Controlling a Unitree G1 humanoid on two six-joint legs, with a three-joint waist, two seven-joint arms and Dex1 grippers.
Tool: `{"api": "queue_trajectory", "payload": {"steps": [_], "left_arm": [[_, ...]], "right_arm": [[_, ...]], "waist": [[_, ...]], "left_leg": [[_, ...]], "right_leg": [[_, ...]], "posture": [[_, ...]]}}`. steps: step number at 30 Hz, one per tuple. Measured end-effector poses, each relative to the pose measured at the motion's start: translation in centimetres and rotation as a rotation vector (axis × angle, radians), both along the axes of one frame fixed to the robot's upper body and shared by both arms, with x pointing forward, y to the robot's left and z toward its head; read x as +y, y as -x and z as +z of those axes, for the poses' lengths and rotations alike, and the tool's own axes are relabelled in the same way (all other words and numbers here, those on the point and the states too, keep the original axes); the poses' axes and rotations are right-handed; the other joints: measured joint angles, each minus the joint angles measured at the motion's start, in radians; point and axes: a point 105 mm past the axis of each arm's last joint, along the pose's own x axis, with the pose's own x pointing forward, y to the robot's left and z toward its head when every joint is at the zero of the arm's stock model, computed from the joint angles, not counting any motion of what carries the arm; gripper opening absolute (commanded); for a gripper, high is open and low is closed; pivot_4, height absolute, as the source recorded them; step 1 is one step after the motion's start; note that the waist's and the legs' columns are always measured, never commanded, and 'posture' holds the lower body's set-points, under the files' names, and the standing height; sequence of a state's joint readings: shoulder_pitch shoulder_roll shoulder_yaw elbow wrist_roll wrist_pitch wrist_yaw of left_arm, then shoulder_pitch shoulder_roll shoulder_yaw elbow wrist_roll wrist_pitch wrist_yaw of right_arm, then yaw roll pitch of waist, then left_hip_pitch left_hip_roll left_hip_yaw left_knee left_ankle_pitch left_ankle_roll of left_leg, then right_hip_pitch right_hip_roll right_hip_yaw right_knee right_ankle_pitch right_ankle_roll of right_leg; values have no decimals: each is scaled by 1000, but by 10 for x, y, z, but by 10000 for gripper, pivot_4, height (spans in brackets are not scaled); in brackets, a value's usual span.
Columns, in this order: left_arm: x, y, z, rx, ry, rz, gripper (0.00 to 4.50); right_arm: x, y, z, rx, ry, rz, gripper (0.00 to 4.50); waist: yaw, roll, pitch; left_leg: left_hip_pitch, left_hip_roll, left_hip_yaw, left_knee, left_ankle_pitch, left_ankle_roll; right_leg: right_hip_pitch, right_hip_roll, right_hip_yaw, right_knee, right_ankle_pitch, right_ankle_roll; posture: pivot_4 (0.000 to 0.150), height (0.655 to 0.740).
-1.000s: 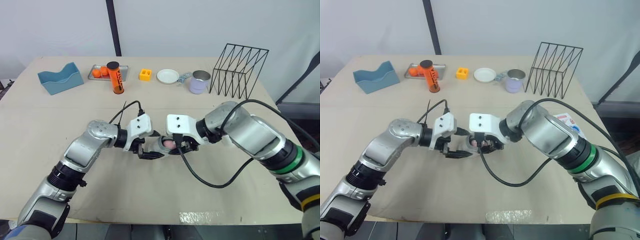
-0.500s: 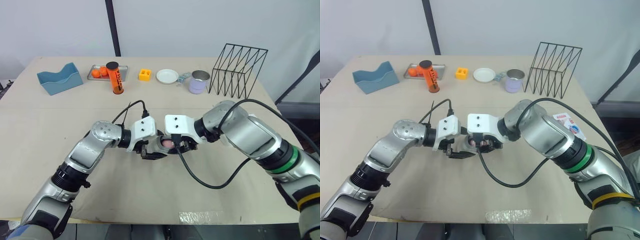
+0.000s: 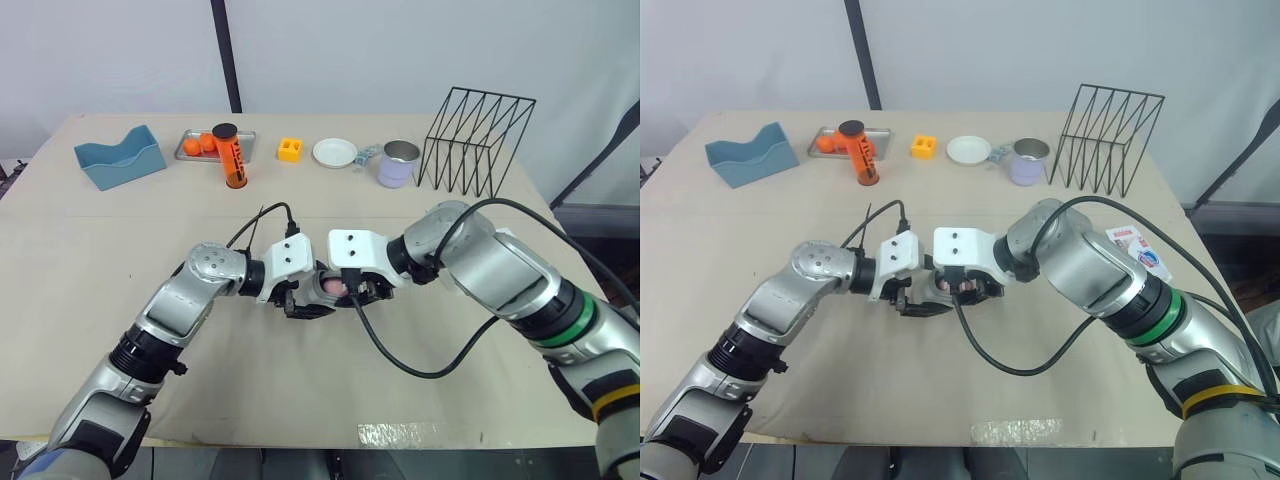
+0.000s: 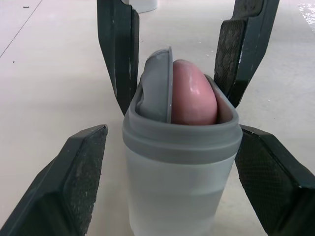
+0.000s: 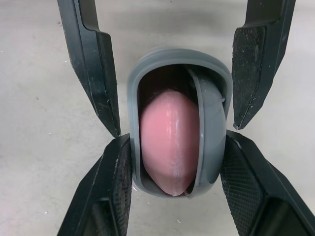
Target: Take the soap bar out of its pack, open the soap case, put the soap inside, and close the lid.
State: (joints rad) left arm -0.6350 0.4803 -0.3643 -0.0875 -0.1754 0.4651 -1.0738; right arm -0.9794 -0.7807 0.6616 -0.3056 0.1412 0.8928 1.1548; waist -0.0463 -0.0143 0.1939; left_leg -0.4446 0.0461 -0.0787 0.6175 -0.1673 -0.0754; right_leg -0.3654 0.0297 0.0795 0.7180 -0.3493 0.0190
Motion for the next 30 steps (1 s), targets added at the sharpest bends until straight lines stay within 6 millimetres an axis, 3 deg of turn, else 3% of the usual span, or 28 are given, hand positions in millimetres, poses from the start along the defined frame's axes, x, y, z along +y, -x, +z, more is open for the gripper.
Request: {"api": "queue_trajectory", "payload": {"steps": [4, 18, 25, 30], "left_arm": [[-1, 0, -2, -9, -11, -9, 19598], [-4, 0, -2, -13, -4, -21, 19214], [-3, -1, -3, -13, 0, -30, 19214], [-2, -2, -3, -18, 4, -34, 19214]], "right_arm": [[-1, -1, 2, -11, 1, -5, 20586], [-3, -1, 1, -9, 6, -6, 20586], [-4, 0, 0, 12, -12, -11, 44386], [-4, 2, -1, 33, -12, -4, 44386]], "waist": [[0, 0, 0], [0, 0, 0], [1, 0, 0], [1, 0, 0]], "left_leg": [[0, 0, 0, 0, 0, 0], [0, -1, -1, 1, 0, 0], [0, -1, -2, 1, 0, 0], [0, -1, -2, 1, 0, 0]], "right_leg": [[0, 0, 0, 0, 0, 0], [1, -1, -2, 0, 0, 0], [1, -1, -2, 0, 0, 0], [1, -1, -2, 0, 0, 0]], "posture": [[1500, 7400], [1500, 7400], [1500, 7400], [1500, 7400]]}}
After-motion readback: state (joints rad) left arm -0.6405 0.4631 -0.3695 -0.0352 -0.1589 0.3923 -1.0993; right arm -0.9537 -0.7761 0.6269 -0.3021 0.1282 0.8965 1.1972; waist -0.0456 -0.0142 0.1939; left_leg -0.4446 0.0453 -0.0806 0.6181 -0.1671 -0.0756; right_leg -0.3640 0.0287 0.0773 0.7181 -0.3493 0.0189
